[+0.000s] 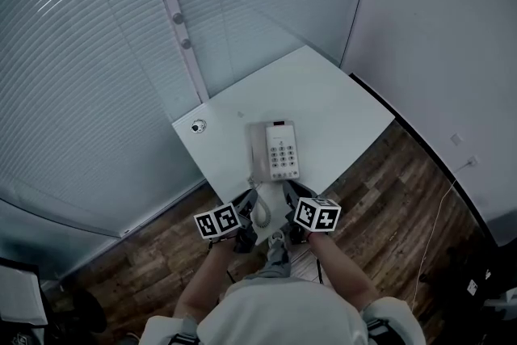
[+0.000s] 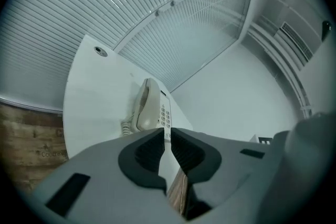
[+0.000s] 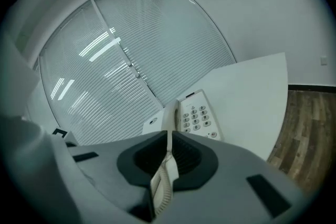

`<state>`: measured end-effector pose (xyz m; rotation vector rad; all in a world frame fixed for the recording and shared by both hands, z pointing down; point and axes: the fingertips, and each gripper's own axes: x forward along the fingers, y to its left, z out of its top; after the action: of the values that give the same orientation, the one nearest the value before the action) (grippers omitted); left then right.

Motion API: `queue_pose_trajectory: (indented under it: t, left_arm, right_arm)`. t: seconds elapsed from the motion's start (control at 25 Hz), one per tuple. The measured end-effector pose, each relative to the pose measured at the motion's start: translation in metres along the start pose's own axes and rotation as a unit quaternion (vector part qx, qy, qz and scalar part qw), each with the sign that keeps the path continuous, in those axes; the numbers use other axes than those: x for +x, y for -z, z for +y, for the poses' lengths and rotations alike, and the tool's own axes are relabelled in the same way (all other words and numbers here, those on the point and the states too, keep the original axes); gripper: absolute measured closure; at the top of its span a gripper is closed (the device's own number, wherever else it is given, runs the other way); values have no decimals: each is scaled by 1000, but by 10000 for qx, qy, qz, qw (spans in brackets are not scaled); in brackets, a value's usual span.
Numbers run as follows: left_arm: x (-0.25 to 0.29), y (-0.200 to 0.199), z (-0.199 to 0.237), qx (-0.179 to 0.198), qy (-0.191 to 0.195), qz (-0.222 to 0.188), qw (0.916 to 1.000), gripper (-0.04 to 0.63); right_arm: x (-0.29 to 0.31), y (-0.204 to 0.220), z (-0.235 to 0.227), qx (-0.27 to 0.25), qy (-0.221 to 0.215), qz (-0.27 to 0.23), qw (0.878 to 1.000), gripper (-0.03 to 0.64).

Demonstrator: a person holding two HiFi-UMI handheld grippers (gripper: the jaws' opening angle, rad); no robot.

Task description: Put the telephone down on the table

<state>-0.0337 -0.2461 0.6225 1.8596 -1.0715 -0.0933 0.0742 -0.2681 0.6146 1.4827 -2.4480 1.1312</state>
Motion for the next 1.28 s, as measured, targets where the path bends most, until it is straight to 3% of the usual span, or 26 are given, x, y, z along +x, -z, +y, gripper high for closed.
queue_pose_trajectory:
  t: [0.8, 1.28]
  left_arm:
    - [-87, 89, -20, 669, -347, 253, 9968, 574]
    - [-134, 125, -33, 967, -253, 347, 9944, 574]
  right_arm:
    - [-93, 78, 55, -328, -209, -24, 9992, 589]
    - [-138, 115, 80, -637, -223, 22, 9977, 594]
